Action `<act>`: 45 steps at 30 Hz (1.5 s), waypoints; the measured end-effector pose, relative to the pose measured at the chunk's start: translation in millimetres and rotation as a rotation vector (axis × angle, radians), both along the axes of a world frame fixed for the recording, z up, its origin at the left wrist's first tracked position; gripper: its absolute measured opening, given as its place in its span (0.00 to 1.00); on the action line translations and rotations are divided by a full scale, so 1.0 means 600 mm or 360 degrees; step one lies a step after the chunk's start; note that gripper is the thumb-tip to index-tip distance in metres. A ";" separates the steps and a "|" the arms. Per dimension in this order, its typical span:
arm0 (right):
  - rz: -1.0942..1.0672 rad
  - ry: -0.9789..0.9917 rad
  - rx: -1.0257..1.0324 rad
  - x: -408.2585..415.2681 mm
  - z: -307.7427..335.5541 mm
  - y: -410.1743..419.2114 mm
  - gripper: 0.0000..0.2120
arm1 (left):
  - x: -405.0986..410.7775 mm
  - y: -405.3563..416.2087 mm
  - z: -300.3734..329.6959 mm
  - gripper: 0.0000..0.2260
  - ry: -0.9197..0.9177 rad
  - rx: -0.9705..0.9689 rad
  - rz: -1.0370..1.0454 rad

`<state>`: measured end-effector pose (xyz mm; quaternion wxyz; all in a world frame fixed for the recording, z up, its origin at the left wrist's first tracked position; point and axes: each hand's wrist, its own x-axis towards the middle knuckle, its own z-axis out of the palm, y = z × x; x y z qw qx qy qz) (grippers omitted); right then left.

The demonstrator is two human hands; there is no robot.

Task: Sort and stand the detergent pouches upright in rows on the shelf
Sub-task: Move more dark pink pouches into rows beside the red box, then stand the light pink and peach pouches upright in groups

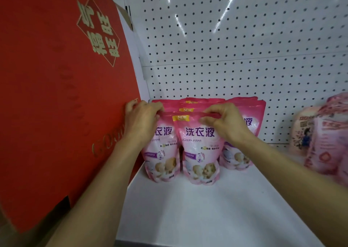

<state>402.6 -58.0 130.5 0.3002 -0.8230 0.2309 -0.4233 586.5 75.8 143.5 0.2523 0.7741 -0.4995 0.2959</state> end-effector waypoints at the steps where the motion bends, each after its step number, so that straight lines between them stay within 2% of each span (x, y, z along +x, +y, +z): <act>1: -0.0014 -0.0012 0.0000 0.002 -0.004 -0.001 0.03 | 0.001 0.000 -0.005 0.10 -0.0004 0.0011 0.0014; 4: -0.0052 0.0025 -0.0010 0.005 -0.002 0.000 0.03 | -0.005 0.003 -0.011 0.11 -0.0035 0.0082 0.0102; 8: -0.0134 0.0088 -0.0177 -0.015 0.001 0.020 0.19 | -0.035 0.013 -0.023 0.17 -0.0101 -0.0029 0.0038; 11: -0.0266 -0.0023 -0.0387 -0.058 -0.017 0.053 0.28 | -0.082 0.018 -0.038 0.18 -0.0089 -0.0320 -0.0252; 15: -0.0386 -0.0163 -0.0549 -0.134 -0.065 0.077 0.21 | -0.158 0.005 -0.058 0.17 0.0077 -0.0466 -0.0776; 19: -0.0497 -0.0063 -0.0582 -0.223 -0.107 0.075 0.14 | -0.232 -0.027 -0.077 0.16 0.0381 -0.0307 -0.1193; 24: -0.0740 -0.0016 -0.0796 -0.324 -0.109 0.056 0.12 | -0.305 -0.084 -0.090 0.15 0.0806 -0.0031 -0.1494; 27: -0.0926 0.0055 -0.1162 -0.387 -0.058 0.040 0.11 | -0.341 -0.138 -0.081 0.15 0.1064 0.0075 -0.1538; 29: -0.1087 0.0294 -0.1316 -0.427 -0.018 0.021 0.15 | -0.357 -0.185 -0.074 0.14 0.1198 0.0050 -0.1532; 32: -0.1241 0.0955 -0.1120 -0.476 0.017 -0.016 0.21 | -0.373 -0.265 -0.067 0.14 0.1413 0.0001 -0.1446; 34: -0.1189 0.1144 -0.0912 -0.495 0.020 -0.035 0.21 | -0.385 -0.318 -0.065 0.15 0.1507 -0.0024 -0.1330; 38: -0.1104 0.1006 -0.1088 -0.514 0.005 -0.061 0.18 | -0.410 -0.407 -0.067 0.16 0.1552 -0.0074 -0.1133; 42: -0.1033 0.0928 -0.1207 -0.527 -0.003 -0.074 0.18 | -0.428 -0.454 -0.075 0.14 0.1664 0.0175 -0.1172; 45: -0.0996 0.0899 -0.1291 -0.536 -0.008 -0.082 0.19 | -0.437 -0.458 -0.085 0.15 0.1690 0.0198 -0.1145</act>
